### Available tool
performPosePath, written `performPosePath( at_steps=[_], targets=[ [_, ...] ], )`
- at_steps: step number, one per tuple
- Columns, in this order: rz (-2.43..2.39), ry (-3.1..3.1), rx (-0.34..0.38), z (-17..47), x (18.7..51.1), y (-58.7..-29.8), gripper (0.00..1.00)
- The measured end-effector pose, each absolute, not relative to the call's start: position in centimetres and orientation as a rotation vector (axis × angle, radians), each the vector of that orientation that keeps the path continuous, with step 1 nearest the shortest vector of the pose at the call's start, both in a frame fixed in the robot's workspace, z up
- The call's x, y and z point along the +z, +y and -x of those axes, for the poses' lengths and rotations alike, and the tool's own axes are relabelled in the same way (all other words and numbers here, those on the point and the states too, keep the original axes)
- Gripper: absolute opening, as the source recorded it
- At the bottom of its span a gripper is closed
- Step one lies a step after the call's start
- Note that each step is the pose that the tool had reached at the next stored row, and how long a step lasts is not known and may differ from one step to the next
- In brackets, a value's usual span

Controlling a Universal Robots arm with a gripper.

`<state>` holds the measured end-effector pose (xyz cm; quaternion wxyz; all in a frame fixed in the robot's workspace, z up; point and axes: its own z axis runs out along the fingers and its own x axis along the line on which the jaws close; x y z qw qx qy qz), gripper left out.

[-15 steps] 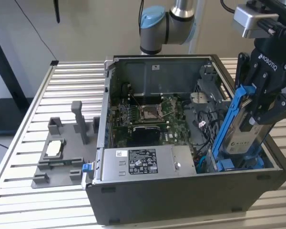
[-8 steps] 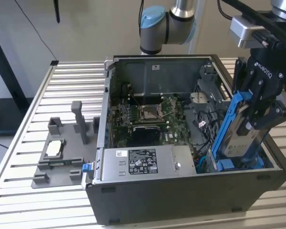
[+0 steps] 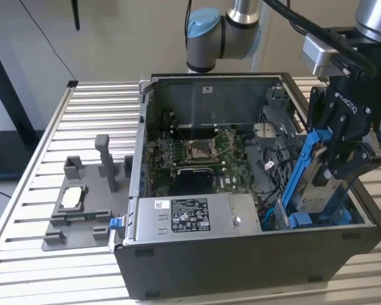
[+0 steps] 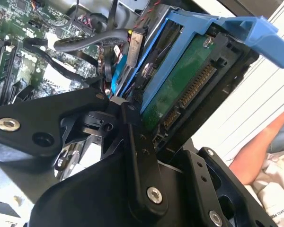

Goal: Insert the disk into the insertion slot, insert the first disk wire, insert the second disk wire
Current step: 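Insert the disk into the insertion slot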

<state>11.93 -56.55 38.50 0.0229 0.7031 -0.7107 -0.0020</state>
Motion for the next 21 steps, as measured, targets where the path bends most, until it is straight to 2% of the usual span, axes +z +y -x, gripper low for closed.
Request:
performPosePath(
  at_steps=[5,6,7,8,14,15,16,17,18,21],
  targets=[
    [-2.177,-2.201,-0.006,-11.93,38.50,-56.55,0.34],
    [-2.177,-2.201,-0.006,-11.93,38.50,-56.55,0.40],
    [-2.177,-2.201,-0.006,-11.93,38.49,-56.55,0.40],
    [-2.177,-2.201,-0.006,-11.93,38.49,-56.55,0.47],
    [-2.177,-2.201,-0.006,-11.93,38.49,-56.55,0.47],
    [-2.177,-2.201,-0.006,-11.93,38.50,-56.55,0.45],
    [-2.177,-2.201,-0.006,-11.93,38.49,-56.55,0.38],
    [-2.178,-2.201,-0.007,-11.93,38.49,-56.55,0.38],
    [-2.177,-2.201,-0.007,-11.93,38.49,-56.55,0.32],
    [-2.177,-2.201,-0.006,-11.93,38.49,-56.55,0.32]
  ],
)
